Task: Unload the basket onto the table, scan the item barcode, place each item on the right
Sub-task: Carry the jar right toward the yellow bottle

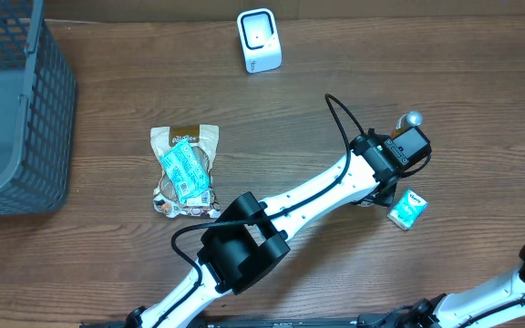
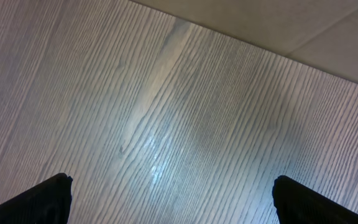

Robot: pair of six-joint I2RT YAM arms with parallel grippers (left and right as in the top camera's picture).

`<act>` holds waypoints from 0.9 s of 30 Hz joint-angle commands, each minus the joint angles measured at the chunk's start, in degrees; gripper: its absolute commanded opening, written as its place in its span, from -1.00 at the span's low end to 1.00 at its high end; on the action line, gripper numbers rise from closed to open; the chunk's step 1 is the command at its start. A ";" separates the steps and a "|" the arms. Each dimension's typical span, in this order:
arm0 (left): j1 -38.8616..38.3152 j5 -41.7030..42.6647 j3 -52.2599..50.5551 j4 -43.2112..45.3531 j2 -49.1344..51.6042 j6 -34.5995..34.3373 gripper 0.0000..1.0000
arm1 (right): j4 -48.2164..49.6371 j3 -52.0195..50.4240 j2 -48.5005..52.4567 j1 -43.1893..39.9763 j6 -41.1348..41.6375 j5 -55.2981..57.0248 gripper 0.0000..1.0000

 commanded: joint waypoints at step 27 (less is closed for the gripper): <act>0.42 2.40 2.29 -0.31 -0.35 12.39 0.89 | 0.20 0.55 -0.83 -0.02 -0.02 0.37 1.00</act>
